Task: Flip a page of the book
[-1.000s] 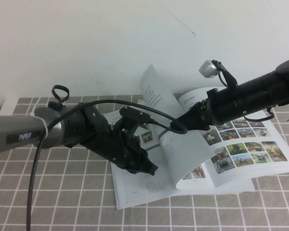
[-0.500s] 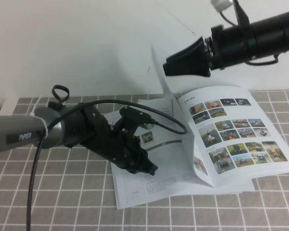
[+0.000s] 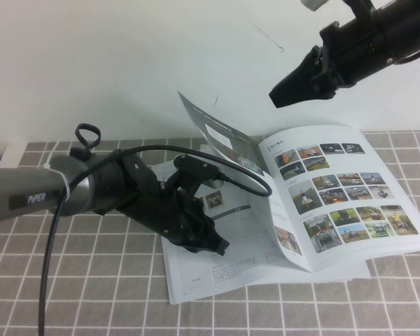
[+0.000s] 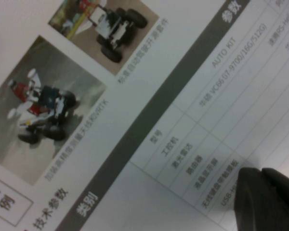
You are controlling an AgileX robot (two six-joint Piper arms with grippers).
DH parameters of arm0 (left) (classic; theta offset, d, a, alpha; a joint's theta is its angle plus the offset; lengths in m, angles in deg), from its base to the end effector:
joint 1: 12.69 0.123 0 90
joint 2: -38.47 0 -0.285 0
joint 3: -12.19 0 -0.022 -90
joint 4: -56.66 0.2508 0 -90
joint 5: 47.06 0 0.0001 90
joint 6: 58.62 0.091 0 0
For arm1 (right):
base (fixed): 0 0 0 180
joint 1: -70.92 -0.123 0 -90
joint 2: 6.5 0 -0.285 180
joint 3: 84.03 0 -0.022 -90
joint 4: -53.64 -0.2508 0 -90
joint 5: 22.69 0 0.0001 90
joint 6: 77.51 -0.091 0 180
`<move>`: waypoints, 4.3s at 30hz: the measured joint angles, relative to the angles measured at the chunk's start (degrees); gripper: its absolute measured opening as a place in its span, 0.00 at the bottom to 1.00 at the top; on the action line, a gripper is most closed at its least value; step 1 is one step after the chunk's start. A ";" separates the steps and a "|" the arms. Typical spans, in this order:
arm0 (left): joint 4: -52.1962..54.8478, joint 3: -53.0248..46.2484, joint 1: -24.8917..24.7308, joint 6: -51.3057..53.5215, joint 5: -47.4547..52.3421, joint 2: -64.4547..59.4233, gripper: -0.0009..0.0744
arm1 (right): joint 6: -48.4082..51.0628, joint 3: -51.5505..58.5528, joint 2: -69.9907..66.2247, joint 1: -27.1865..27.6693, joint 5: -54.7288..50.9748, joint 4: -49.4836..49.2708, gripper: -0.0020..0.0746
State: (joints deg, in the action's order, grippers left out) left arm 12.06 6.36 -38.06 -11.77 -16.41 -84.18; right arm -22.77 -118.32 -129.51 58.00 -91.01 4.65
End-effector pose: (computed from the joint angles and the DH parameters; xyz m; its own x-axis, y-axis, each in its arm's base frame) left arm 0.3514 -0.2028 0.1495 -0.7246 0.4613 -0.5120 0.6418 0.7223 -0.2575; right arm 0.4148 0.1607 0.3348 -0.4225 -0.4815 -0.7679 -0.8802 0.4203 0.2207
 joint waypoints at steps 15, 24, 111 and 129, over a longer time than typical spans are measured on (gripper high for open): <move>0.00 0.00 0.00 0.25 0.00 0.23 0.01 | -21.37 9.69 -0.68 0.00 9.39 25.84 0.02; 1.17 0.99 -0.11 0.49 0.68 7.88 0.01 | -13.14 27.44 -0.68 0.00 22.61 14.41 0.02; 12.16 24.34 10.28 -11.36 20.50 -3.89 0.01 | -19.67 38.63 16.16 3.35 26.85 25.19 0.02; 12.32 16.77 10.28 -13.52 29.05 42.88 0.01 | -13.82 43.73 61.38 3.35 22.02 21.57 0.02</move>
State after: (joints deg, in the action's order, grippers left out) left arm 24.39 23.14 -27.78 -25.29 12.64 -41.31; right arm -36.59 -74.59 -68.13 61.34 -68.99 26.23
